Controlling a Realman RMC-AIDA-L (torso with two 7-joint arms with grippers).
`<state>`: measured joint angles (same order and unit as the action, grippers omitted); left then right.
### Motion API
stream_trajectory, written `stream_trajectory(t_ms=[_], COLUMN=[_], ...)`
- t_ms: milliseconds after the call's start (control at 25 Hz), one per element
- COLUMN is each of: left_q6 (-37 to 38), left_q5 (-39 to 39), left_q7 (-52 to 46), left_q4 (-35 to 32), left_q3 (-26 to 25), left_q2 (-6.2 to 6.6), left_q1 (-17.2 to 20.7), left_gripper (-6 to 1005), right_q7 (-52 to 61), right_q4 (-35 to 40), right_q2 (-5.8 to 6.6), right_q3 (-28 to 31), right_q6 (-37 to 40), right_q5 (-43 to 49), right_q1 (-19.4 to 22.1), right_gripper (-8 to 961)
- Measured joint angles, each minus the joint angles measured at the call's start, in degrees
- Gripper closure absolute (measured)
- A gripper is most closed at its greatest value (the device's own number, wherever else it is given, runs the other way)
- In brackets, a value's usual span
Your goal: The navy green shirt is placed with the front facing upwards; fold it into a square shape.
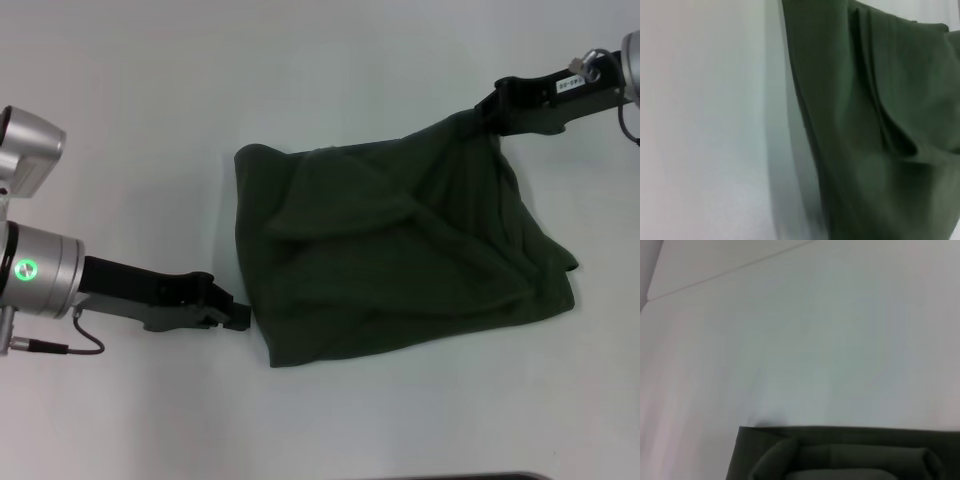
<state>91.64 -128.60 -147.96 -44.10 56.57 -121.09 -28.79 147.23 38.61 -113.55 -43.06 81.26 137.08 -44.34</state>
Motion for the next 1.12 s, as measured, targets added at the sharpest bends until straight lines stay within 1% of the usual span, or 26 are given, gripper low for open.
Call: stream_trajectory(t_ms=[240,360,560,680,760,920,1000,1120], left_q6=[-0.1,0.1,0.2,0.3,0.4,0.5,0.5,0.6], left_q5=[0.0,0.1,0.5,0.6,0.6,0.7,0.7,0.7], left_q7=[0.4,0.7,0.8,0.8,0.8,0.9,0.9,0.9], left_q4=[0.4,0.4,0.3,0.3,0.3,0.1,0.1,0.0], left_q3=[0.1,-0.2,-0.2,-0.2,-0.3,-0.4,-0.5,-0.7], left_q2=[-0.22,-0.29,-0.29,-0.28,-0.28,-0.29,-0.32,-0.31], left_q1=[-0.2,-0.2,-0.1,-0.1,-0.1,0.0,-0.1,-0.3], left_gripper=[1002,1001,997,994,992,987,985,982], right_q7=[0.0,0.0,0.0,0.0,-0.3,-0.2,-0.1,-0.4], right_q4=[-0.7,-0.6,0.6,0.8,1.4,3.0,3.7,3.8], right_q2=[-0.22,-0.04,0.91,1.60,1.89,2.22,2.32,2.36], right_q3=[-0.4,-0.4,0.4,2.0,3.9,6.8,8.0,8.3], right_q6=[2.5,4.1,6.3,6.5,6.5,6.3,6.8,10.1], right_q5=[0.1,0.4,0.0,-0.1,-0.3,-0.6,-0.7,-2.4], right_q1=[-0.5,-0.7,-0.1,0.1,0.3,0.8,0.9,0.8], right_gripper=[794,782,762,750,705,614,616,618])
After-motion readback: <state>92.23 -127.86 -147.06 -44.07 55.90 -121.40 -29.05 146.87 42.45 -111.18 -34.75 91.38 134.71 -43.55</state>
